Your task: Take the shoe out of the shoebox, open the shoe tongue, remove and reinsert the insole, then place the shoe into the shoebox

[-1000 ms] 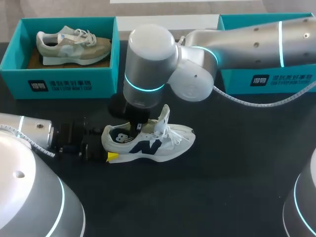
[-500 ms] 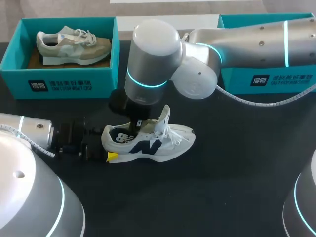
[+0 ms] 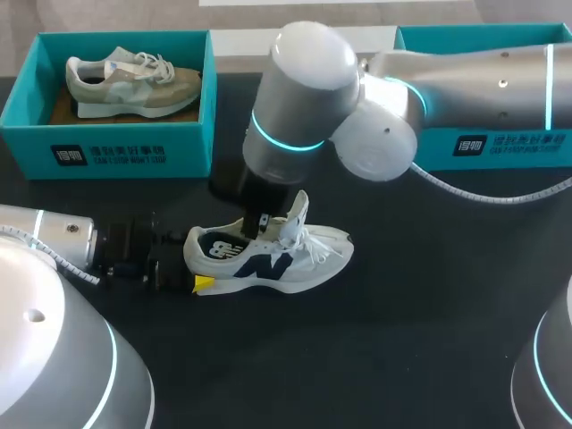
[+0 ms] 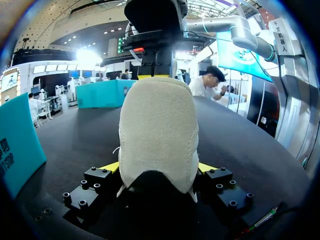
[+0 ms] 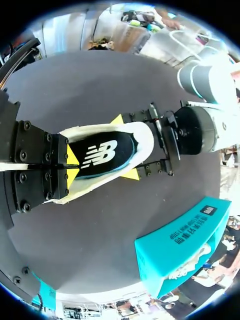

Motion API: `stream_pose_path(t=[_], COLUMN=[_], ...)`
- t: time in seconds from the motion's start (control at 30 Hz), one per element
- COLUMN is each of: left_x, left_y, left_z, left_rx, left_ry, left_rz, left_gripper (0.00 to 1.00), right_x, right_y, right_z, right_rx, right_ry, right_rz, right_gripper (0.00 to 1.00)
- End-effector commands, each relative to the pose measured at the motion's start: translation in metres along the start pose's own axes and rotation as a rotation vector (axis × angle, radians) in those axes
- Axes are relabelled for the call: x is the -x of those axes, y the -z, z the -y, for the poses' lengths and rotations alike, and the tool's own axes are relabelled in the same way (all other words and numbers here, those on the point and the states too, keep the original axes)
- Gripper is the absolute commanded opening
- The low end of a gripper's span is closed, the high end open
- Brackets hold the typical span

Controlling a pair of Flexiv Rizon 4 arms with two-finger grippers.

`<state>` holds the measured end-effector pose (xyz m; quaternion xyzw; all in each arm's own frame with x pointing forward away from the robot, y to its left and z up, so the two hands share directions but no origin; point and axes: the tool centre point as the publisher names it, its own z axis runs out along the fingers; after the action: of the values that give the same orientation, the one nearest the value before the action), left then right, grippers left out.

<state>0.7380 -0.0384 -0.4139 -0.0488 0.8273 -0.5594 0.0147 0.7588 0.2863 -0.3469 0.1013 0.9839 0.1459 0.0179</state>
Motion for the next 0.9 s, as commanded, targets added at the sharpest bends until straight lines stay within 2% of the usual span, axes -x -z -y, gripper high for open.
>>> stream_pose_path(t=[0.03,0.23,0.27,0.37,0.57,0.77,0.87,0.9], left_x=[-0.002,-0.002,-0.002,-0.002,-0.002,-0.002,-0.002,-0.002], left_y=[-0.004,-0.004,-0.004,-0.004,-0.004,-0.004,-0.004,-0.004], left_z=[-0.005,-0.005,-0.005,-0.005,-0.005,-0.005,-0.005,-0.005], left_rx=[-0.001,-0.001,-0.001,-0.001,-0.001,-0.001,-0.001,-0.001], left_ry=[0.0,0.0,0.0,0.0,0.0,0.0,0.0,0.0], left_rz=[0.001,0.001,0.001,0.001,0.001,0.001,0.001,0.001], left_gripper=[0.0,0.0,0.0,0.0,0.0,0.0,0.0,0.0], right_x=[-0.002,0.0,0.001,0.004,0.008,0.011,0.011,0.01], right_y=[-0.029,-0.036,-0.036,-0.034,-0.032,-0.042,-0.052,-0.057], right_z=[-0.004,-0.004,-0.004,-0.003,-0.005,-0.003,-0.005,-0.005], right_rx=[-0.007,-0.018,-0.018,-0.018,-0.019,-0.011,0.005,0.004], right_ry=[0.017,0.018,0.018,0.015,0.024,0.032,0.055,0.065], right_rz=[-0.009,0.019,0.02,0.034,0.048,0.039,0.011,0.0], right_gripper=[0.0,0.0,0.03,0.16,0.34,0.5,0.76,0.78])
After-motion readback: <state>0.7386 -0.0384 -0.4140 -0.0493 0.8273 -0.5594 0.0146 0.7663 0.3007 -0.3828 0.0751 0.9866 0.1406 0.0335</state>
